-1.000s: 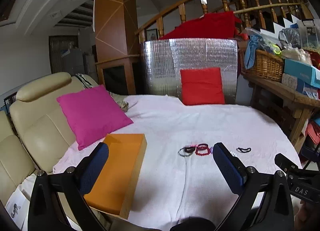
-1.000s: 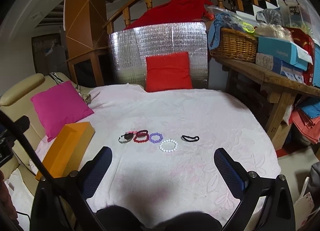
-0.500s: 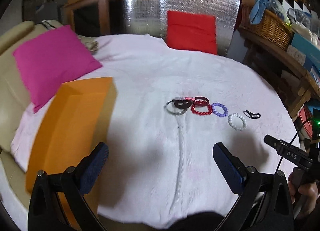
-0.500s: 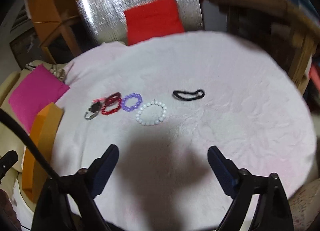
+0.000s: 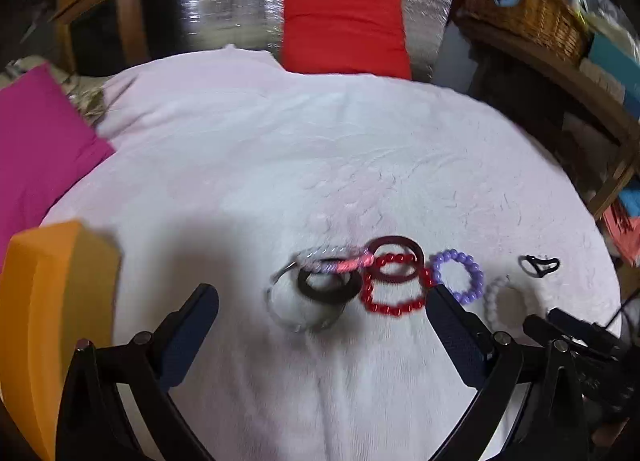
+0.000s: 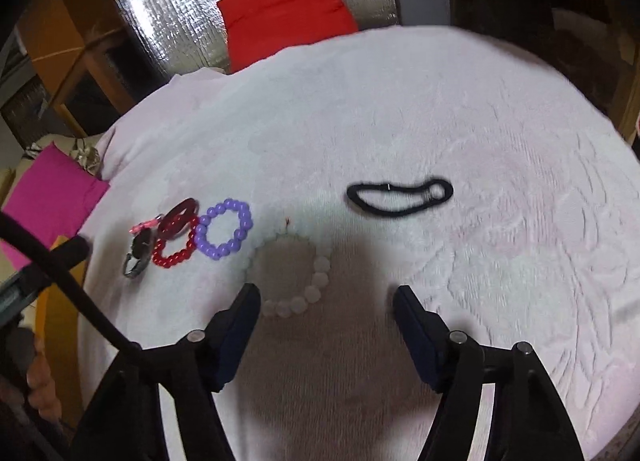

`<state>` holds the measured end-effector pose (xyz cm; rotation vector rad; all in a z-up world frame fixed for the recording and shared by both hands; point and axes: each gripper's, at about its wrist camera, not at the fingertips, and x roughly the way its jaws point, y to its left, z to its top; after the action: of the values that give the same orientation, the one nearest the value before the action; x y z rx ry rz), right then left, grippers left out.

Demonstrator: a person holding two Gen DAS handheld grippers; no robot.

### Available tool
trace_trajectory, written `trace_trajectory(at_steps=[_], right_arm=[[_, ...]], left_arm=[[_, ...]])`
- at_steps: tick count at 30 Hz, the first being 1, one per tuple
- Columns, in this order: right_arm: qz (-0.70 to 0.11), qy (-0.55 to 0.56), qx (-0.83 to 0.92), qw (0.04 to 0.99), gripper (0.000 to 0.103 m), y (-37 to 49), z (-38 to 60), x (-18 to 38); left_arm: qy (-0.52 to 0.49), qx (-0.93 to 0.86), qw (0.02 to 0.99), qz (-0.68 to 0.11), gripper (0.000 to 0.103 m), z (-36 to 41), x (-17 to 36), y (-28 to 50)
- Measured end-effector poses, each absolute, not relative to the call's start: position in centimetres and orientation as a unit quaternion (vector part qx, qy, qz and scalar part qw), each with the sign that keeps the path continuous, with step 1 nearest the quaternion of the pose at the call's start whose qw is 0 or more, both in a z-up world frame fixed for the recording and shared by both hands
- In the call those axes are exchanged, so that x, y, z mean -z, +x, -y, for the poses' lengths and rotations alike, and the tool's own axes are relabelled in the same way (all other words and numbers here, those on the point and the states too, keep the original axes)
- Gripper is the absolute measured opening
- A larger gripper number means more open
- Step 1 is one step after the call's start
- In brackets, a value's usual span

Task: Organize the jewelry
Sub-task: 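Move left tool to pink beaded strand while right tool approaches white bead bracelet, then grasp pink beaded strand with left tool while right tool grasps white bead bracelet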

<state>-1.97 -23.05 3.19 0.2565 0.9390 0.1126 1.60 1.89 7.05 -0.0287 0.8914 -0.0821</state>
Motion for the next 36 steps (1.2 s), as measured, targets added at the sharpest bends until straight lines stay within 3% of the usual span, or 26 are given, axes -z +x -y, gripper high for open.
trace_trajectory(at_steps=[7, 9, 11, 13, 15, 20, 26, 36], right_arm=[[-0.448, 0.097, -0.05, 0.887, 0.063, -0.8, 22.5, -2.8], [-0.445, 0.09, -0.047, 0.89, 0.05, -0.7, 22.5, -2.8], [-0.445, 0.086, -0.043, 0.89, 0.044, -0.3, 22.4, -2.7], [-0.443, 0.09, -0.044, 0.891, 0.041, -0.2, 22.5, -2.7], [-0.441, 0.088, -0.044, 0.892, 0.028, -0.1, 22.6, -2.7], [-0.441, 0.1, -0.066, 0.889, 0.011, -0.7, 23.3, -2.8], [-0.439, 0.136, -0.083, 0.884, 0.011, -1.4, 24.6, -3.2], [-0.417, 0.197, -0.114, 0.88, 0.011, -2.5, 26.0, -4.8]], left_arm=[[-0.016, 0.063, 0.881, -0.469, 0.071, -1.1, -3.8, 5.8], [-0.019, 0.069, 0.875, -0.478, 0.059, -1.0, -3.0, 6.3], [-0.024, 0.072, 0.877, -0.475, 0.056, -1.1, -2.8, 6.4], [-0.027, 0.076, 0.882, -0.465, 0.046, -1.2, -2.9, 6.3], [-0.028, 0.082, 0.885, -0.458, 0.035, -1.1, -3.2, 5.9], [-0.028, 0.096, 0.888, -0.448, 0.012, -0.7, -3.9, 5.3], [-0.021, 0.128, 0.886, -0.446, 0.006, -0.2, -4.2, 4.0], [-0.03, 0.115, 0.894, -0.433, 0.004, -2.2, -5.3, 1.4]])
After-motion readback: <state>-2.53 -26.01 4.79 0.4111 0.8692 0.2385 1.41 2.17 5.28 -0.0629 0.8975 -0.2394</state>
